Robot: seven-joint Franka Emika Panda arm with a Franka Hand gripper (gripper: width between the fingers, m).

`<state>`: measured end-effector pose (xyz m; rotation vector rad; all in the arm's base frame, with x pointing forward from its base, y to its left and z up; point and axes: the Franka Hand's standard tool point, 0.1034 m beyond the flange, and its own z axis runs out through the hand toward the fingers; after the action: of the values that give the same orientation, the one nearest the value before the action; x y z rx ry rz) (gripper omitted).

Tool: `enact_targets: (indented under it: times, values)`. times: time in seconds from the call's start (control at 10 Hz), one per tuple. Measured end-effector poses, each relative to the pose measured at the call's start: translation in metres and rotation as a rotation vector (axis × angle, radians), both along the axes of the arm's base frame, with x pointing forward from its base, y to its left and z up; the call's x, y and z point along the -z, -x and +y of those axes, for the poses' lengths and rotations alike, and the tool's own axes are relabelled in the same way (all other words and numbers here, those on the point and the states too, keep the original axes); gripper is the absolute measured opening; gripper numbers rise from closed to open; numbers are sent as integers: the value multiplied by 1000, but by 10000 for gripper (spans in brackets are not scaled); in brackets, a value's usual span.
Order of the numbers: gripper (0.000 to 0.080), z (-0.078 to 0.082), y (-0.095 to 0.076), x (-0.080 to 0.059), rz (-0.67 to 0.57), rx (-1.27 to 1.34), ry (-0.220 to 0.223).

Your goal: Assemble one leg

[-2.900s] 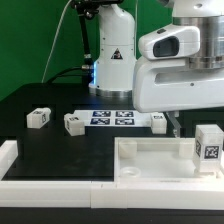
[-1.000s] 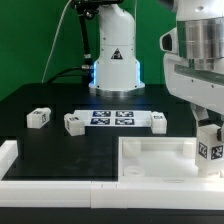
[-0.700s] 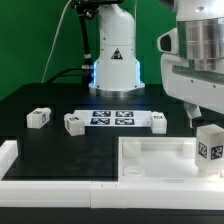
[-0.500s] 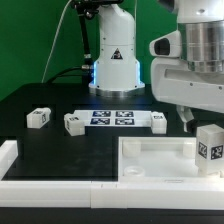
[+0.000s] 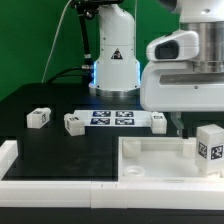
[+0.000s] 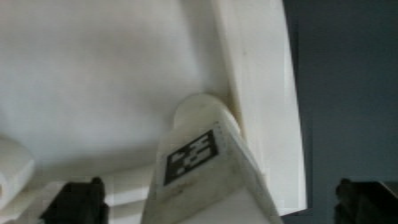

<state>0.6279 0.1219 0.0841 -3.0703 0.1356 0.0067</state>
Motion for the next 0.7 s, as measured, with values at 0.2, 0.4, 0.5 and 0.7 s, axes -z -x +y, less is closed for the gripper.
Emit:
enact_targets:
  times: [0.2, 0.4, 0.5, 0.7]
  values:
    - [649, -1, -1, 0, -28, -174, 1]
    - [649, -3, -1, 1, -39, -346, 4]
    - [612, -3, -1, 1, -38, -328, 4]
    - [425, -3, -1, 1, -38, -328, 4]
